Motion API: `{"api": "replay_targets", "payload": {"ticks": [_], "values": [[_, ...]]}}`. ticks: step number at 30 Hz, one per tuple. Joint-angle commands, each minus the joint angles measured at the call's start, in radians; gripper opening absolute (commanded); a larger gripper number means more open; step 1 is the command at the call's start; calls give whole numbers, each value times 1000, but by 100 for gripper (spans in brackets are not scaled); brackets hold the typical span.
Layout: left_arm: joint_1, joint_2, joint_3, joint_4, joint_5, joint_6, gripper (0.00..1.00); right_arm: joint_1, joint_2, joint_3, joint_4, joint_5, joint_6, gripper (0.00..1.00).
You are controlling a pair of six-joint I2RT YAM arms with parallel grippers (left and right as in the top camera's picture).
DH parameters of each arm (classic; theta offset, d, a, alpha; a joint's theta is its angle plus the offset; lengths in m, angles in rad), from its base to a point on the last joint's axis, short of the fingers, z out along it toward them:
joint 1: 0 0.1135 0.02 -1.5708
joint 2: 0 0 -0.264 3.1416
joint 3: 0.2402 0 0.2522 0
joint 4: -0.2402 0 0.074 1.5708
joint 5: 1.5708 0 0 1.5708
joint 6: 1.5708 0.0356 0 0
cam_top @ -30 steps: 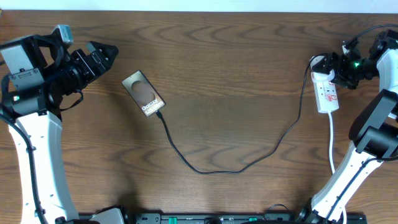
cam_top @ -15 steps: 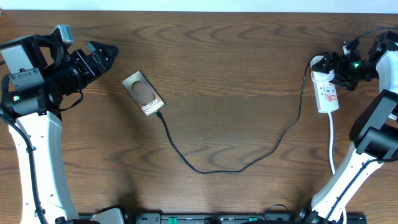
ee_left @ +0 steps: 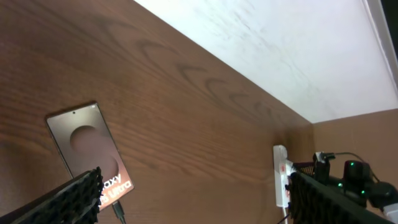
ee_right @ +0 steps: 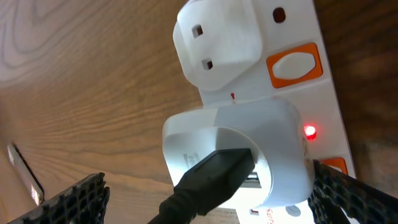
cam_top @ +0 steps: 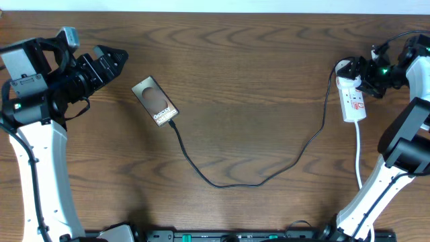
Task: Plug charger to phone and switch on socket
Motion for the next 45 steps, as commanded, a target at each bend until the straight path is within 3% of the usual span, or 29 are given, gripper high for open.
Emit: {"api": "replay_targets", "payload": {"ticks": [1,22,30,45], "values": [[0,2,3,-5,1,26,93,8,45,16,-50,66,31,99],[0,2,3,-16,-11,25,93,-5,43,454,-389,188,16,99],[0,2,3,-16,-21,25,93,-4,18,591,-550,376,72,99],[0,2,3,-27,-21,25,93,29,-280,653,-639,398,201,99]]}}
